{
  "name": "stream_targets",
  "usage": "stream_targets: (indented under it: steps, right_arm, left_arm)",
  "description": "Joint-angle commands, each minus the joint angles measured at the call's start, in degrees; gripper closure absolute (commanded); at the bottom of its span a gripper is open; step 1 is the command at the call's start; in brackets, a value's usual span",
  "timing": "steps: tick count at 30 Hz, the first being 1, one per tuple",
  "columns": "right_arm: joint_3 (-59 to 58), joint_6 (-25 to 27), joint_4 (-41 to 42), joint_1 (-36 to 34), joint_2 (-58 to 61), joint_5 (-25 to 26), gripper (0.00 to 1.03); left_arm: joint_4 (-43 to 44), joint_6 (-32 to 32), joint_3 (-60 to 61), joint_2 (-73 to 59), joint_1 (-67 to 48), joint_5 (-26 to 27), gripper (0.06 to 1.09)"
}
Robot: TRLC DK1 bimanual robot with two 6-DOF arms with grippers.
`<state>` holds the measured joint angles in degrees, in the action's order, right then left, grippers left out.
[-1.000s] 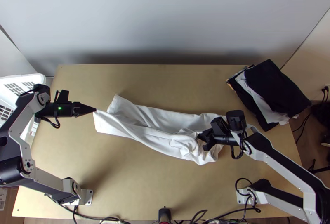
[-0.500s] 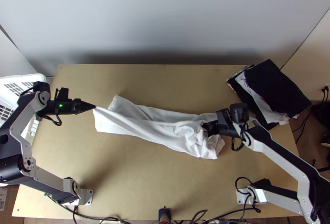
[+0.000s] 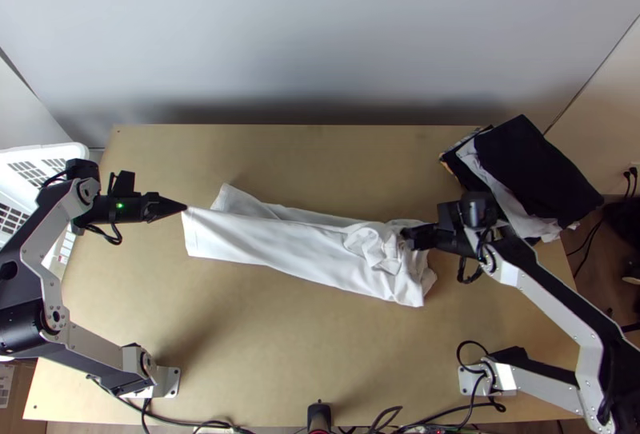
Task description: Fold the t-shirt
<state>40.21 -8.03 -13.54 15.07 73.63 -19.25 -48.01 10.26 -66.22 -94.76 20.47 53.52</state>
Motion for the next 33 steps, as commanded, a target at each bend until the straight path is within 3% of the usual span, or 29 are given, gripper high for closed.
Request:
stream_targets:
  steps: [1, 5, 7, 12, 16, 25, 33]
  right_arm:
    - [8.1, -2.4, -9.3, -1.4, -3.9, -1.8, 0.22]
    - [17.5, -5.4, -23.7, -1.5, -8.3, -19.4, 0.22]
    - [19.4, -6.6, -27.1, 1.5, -9.6, -22.7, 0.22]
    - [18.8, -13.3, -30.5, 7.9, -7.2, -23.2, 0.22]
    - [16.9, -14.3, -30.4, 11.6, -4.4, -23.3, 0.22]
    - [16.1, -6.3, -28.0, 6.7, 3.2, -22.9, 0.22]
    - [16.6, -2.8, -27.7, 3.1, 6.6, -22.5, 0.22]
  left_arm:
    - [-0.1, 0.7, 0.7, 0.5, 0.7, 0.0, 1.05]
    - [-0.1, 0.9, 1.4, 0.5, 0.7, 0.0, 1.05]
    - [-0.1, 0.9, 1.4, 0.5, 0.4, 0.0, 1.05]
    - [-0.1, 0.8, 1.4, 0.6, -0.5, 0.1, 1.05]
    - [-0.1, 0.5, 1.2, 0.9, -0.7, 0.1, 1.05]
    - [-0.2, 0.9, 1.1, 2.0, 1.4, 0.1, 1.05]
    - [-0.2, 1.1, 0.8, 2.4, 1.9, 0.1, 1.05]
